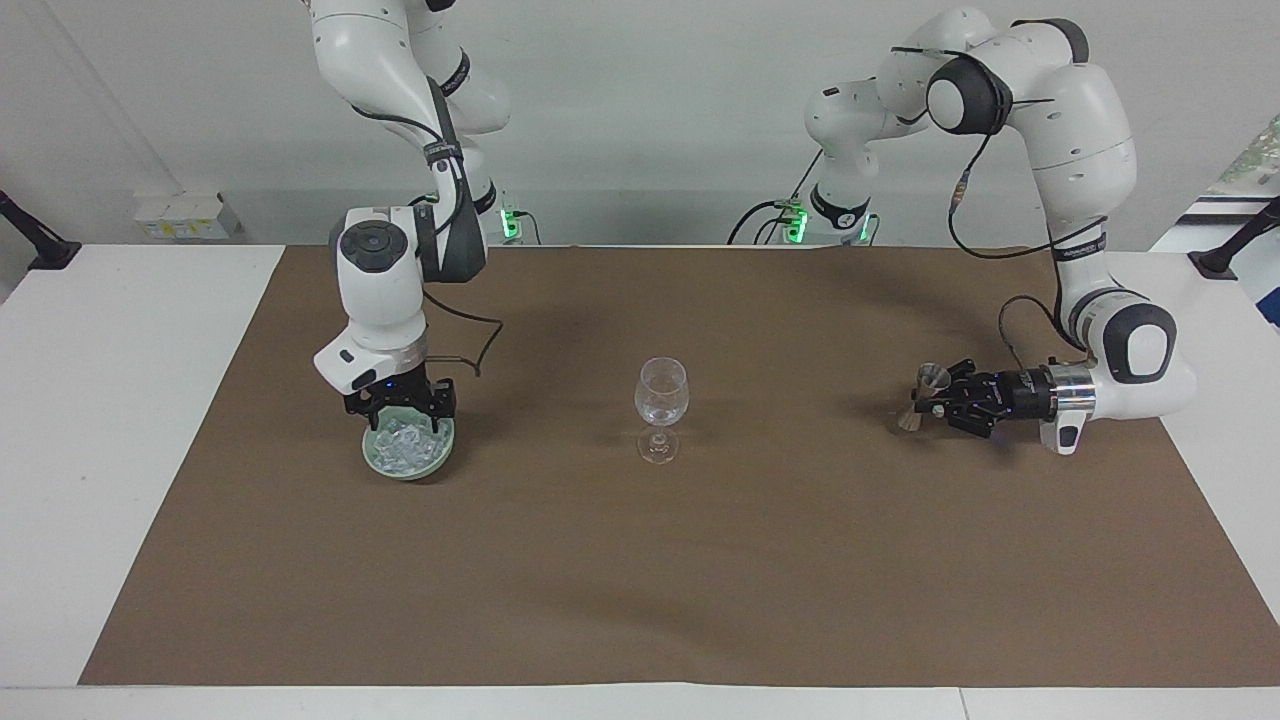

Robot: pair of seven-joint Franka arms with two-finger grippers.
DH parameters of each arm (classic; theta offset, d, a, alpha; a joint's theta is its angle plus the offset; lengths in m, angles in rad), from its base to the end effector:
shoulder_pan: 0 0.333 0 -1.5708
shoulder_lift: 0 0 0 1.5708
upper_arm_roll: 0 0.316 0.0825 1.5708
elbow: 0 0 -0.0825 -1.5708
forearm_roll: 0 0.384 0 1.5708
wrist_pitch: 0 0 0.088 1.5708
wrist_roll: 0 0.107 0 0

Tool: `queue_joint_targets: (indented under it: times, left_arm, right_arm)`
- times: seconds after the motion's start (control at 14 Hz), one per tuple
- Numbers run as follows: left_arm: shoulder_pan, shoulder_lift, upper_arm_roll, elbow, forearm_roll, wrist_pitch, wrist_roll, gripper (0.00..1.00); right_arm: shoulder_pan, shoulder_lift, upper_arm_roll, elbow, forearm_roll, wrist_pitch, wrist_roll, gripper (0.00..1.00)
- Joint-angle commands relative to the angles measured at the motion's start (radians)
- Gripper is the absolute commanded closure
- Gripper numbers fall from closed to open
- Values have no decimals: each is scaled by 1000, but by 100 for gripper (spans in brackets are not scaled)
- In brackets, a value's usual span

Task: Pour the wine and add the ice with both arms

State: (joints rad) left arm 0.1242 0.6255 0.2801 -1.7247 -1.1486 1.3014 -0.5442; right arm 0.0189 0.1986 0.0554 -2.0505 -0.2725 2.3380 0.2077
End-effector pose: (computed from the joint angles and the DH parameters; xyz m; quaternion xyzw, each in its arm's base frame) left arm 0.5873 0.1070 0.2464 0.6230 0.4834 -0.4440 0.4255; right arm 0.5902 0.0388 0.3516 0.9941 0.0228 0.0577 0.0893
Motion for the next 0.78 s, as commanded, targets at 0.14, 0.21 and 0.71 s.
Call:
queue_joint_targets:
  times: [0.14, 0.21, 0.71]
  left_arm:
    - [8, 20, 4, -6, -22, -2, 38, 100]
    - [8, 25, 4, -6, -22, 2, 36, 100]
    - [6, 34, 4, -18, -23, 2, 38, 100]
  right_arm:
    - [-19, 15, 4, -17, -34, 69, 25, 19]
    - [-19, 24, 1, -17, -34, 76, 27, 20]
    - [-17, 25, 1, -17, -34, 84, 30, 39]
